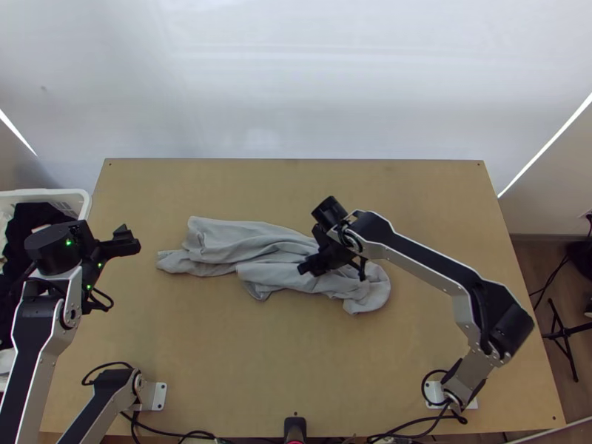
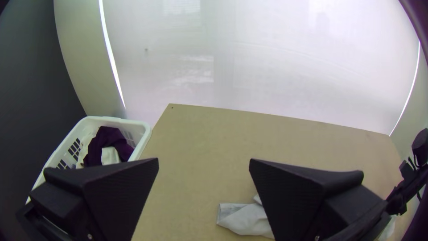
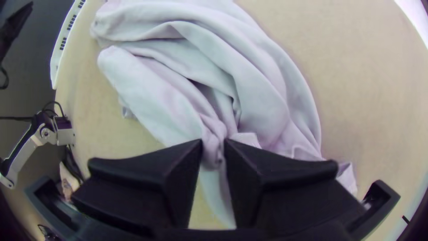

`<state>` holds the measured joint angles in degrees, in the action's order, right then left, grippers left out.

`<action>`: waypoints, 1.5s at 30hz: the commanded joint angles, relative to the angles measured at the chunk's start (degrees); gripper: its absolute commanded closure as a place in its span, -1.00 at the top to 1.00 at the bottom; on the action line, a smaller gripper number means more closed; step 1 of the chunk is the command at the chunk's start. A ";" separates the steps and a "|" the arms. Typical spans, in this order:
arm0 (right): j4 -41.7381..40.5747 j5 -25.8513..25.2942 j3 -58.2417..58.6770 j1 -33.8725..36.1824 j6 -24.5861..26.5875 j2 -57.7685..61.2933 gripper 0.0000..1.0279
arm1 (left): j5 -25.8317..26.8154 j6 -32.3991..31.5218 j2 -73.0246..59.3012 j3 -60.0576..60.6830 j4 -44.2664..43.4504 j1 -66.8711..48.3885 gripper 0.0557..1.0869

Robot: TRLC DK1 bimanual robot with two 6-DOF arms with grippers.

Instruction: Fold the t-shirt

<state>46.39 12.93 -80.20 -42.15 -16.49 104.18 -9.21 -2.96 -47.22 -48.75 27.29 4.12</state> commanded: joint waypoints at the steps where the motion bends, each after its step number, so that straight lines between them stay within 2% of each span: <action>1: -2.80 -0.18 3.30 -0.39 -0.38 -4.51 -0.94 | -0.10 -0.03 -1.03 0.85 0.05 -0.25 0.92; 3: -2.80 -0.62 3.30 -0.30 -1.09 -6.01 -0.95 | -0.10 1.20 -4.63 2.08 3.03 -0.25 0.92; 6: -2.80 -0.98 3.83 0.58 -1.88 -9.61 -0.95 | 0.51 1.47 -12.10 0.24 13.40 -2.45 0.92; 9: -2.80 -0.98 5.67 2.07 -2.67 -15.06 -0.95 | 4.64 0.76 -16.32 -0.91 17.62 -4.03 0.92; 12: -2.80 -0.98 7.87 4.89 -4.16 -20.42 -0.95 | 10.62 -0.03 -17.91 0.50 15.16 -4.03 0.92; 18: -2.18 -1.06 10.95 15.52 -4.43 -31.67 -0.95 | 10.79 -4.42 -22.91 -1.08 11.03 -5.53 0.92; 23: 0.89 -1.06 13.41 19.74 -4.60 -37.91 -0.95 | 13.17 -7.32 -23.97 -1.61 7.34 -6.49 0.92; 27: 1.95 -1.06 15.25 20.35 -6.71 -41.08 -0.95 | 14.66 -8.11 -26.08 -2.22 6.46 -8.87 0.92; 30: 1.95 -1.06 16.04 20.71 -7.42 -41.43 -0.95 | 15.80 -6.44 -26.17 -1.26 6.64 -14.23 0.92; 35: 1.33 -1.06 16.22 21.23 -7.50 -41.34 -0.95 | 11.41 -3.10 -25.38 1.20 3.65 -25.83 0.92; 45: 0.89 -1.15 15.87 20.97 -7.33 -40.02 -0.95 | 12.29 -10.05 -33.81 -5.13 -1.10 -33.48 0.92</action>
<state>47.66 11.86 -64.20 -21.26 -23.79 63.70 3.20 -9.74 -76.20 -50.46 29.26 -23.77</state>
